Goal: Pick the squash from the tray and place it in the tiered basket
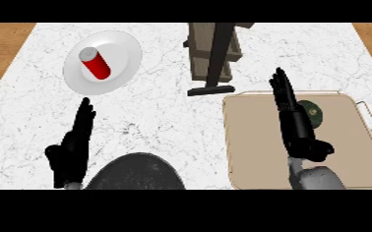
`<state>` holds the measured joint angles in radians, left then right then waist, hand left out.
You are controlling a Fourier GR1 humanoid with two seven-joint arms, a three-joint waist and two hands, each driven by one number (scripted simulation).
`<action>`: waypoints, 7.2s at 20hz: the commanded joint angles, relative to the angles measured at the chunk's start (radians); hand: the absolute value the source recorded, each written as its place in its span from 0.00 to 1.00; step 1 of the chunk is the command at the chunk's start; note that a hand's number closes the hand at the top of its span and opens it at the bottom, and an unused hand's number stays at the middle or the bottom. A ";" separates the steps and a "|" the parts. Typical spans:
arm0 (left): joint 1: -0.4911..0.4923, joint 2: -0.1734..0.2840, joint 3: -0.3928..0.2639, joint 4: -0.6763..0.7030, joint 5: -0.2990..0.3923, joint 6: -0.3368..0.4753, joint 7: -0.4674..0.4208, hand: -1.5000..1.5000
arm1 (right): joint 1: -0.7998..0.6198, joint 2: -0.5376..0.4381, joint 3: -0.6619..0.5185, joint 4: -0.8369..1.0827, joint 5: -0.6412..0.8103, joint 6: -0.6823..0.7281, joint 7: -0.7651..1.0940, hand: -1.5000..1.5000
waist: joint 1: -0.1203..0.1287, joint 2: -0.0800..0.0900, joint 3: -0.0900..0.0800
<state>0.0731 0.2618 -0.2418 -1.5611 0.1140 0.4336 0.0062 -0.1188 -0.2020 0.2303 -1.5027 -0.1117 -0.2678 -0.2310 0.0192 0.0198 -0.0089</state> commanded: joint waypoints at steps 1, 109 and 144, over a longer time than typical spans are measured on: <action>-0.043 -0.033 0.004 0.058 -0.021 0.002 -0.053 0.50 | -0.080 -0.080 -0.106 0.056 -0.156 0.209 -0.020 1.00 | -0.016 -0.016 0.009; -0.253 -0.130 0.085 -0.017 -0.205 -0.197 0.102 0.50 | -0.381 -0.634 -0.035 0.481 1.056 0.582 -0.782 0.00 | -0.007 -0.017 0.009; -0.179 -0.168 0.160 -0.056 -0.202 -0.282 0.048 0.50 | -0.339 -0.404 -0.062 0.585 1.216 0.543 -0.697 0.00 | -0.014 -0.020 0.009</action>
<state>-0.1328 0.0708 -0.1072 -1.5834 -0.1250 0.1951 0.0570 -0.4741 -0.6244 0.1843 -0.9373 1.1044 0.2473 -0.8968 0.0049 0.0005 -0.0001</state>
